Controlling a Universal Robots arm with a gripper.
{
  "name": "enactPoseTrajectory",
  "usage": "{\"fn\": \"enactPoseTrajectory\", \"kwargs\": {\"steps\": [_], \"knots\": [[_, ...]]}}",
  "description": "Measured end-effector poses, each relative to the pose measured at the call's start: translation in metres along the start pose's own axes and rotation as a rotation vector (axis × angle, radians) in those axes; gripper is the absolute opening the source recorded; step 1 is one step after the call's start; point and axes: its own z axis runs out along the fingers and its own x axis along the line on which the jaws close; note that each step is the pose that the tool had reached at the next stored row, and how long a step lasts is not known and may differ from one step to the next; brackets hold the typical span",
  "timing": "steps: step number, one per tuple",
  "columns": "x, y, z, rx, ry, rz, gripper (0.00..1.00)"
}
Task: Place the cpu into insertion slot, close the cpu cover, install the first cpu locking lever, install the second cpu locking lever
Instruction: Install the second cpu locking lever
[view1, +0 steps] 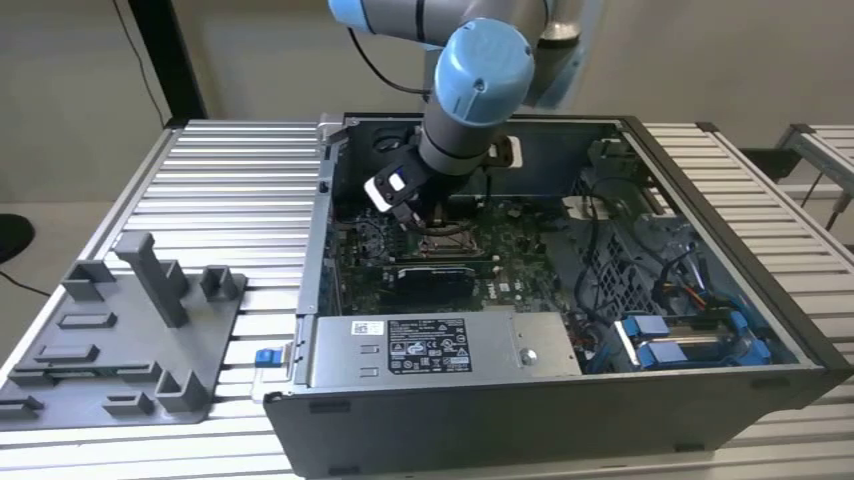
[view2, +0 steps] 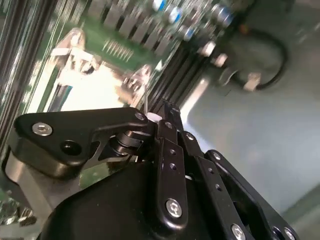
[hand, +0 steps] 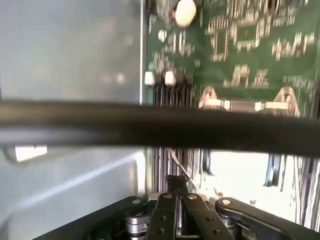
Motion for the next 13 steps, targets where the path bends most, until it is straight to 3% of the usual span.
{"fn": "enactPoseTrajectory", "kwargs": {"steps": [2, 3, 5, 7, 10, 13], "knots": [[0.0013, -0.007, 0.0012, -0.0033, -0.0002, -0.001, 0.0], [0.0014, -0.0091, 0.0014, -0.0088, -0.0006, -0.004, 0.0], [0.0011, -0.0098, 0.0028, -0.0169, -0.0001, -0.007, 0.0], [-0.0001, -0.0096, 0.0049, -0.0179, 0.0008, -0.007, 0.0], [-0.0055, -0.0092, 0.0047, -0.0187, 0.01, -0.007, 0.0], [-0.0057, -0.009, 0.0047, -0.0186, 0.01, -0.007, 0.0]]}}
